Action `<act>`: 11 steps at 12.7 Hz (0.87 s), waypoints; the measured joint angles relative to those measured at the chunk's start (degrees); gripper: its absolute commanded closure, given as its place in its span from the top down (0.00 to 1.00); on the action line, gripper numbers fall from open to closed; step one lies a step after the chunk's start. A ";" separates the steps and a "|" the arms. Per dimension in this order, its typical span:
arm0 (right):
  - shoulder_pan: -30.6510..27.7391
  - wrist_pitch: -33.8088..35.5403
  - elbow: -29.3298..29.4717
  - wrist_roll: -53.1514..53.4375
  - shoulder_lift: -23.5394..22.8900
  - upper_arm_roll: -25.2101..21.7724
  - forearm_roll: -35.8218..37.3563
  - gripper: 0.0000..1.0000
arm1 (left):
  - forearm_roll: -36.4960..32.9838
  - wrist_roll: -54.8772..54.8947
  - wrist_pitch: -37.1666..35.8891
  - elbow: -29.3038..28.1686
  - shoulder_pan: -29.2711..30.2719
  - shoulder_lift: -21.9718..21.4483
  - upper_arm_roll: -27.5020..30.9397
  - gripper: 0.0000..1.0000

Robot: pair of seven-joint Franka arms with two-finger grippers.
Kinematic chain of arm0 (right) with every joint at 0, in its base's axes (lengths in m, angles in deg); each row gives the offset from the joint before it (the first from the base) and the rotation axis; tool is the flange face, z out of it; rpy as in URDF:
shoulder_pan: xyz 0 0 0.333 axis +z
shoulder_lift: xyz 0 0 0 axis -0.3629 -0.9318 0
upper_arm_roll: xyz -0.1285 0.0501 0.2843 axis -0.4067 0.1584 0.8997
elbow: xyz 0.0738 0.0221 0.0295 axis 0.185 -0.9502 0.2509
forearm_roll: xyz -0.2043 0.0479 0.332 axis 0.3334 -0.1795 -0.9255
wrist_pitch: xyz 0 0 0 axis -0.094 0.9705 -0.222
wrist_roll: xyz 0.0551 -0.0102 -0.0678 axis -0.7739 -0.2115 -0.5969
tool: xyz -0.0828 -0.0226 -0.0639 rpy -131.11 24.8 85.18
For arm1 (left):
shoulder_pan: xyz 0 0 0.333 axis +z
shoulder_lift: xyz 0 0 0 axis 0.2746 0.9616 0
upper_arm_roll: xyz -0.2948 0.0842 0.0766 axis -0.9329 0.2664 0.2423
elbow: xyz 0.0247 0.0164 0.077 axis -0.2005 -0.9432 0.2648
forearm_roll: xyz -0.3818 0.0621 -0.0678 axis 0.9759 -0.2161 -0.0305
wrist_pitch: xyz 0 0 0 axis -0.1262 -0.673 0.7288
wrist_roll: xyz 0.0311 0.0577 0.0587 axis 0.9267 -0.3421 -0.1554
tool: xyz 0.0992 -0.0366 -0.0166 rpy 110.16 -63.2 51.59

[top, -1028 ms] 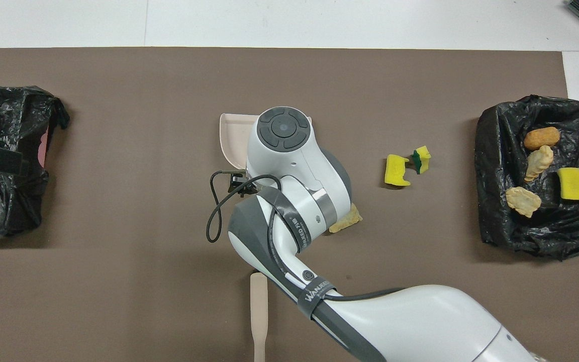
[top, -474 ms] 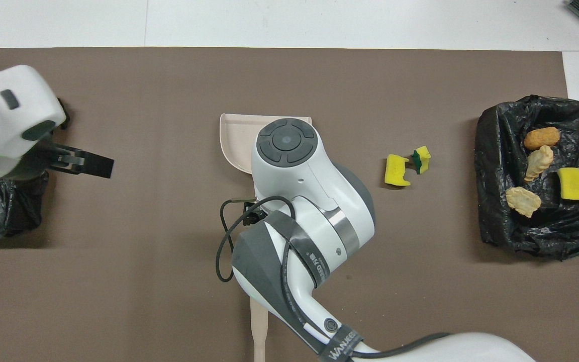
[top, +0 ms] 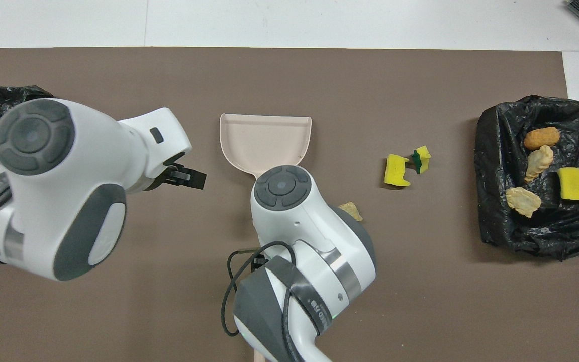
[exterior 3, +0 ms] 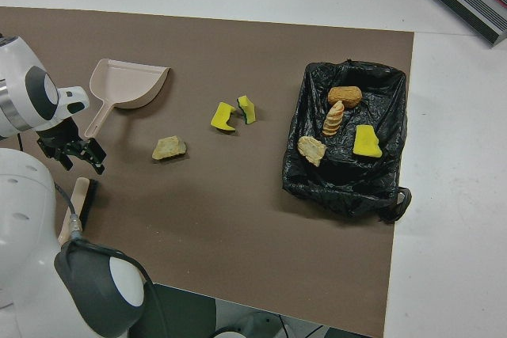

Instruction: Sweep and dump trash in bin

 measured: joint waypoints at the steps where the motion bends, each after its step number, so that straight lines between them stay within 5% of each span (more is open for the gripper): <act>1: 1.79 -3.56 -3.40 0.72 1.82 0.04 -1.57 1.00 | 0.00 -2.22 2.32 -0.26 -1.81 1.77 0.03 1.00; 5: 9.14 -17.11 -18.10 8.42 9.58 0.19 -3.48 1.00 | 0.00 -9.85 9.89 -0.54 -8.34 9.39 -0.04 1.00; 9: 16.55 -25.55 -25.31 16.82 12.58 0.25 -3.52 0.99 | 0.00 -13.73 14.15 -0.55 -11.10 12.60 -0.03 1.00; 11: 17.93 -28.39 -27.32 17.39 12.64 0.24 -3.52 0.85 | 0.00 -13.80 14.39 -0.59 -11.09 13.09 0.25 1.00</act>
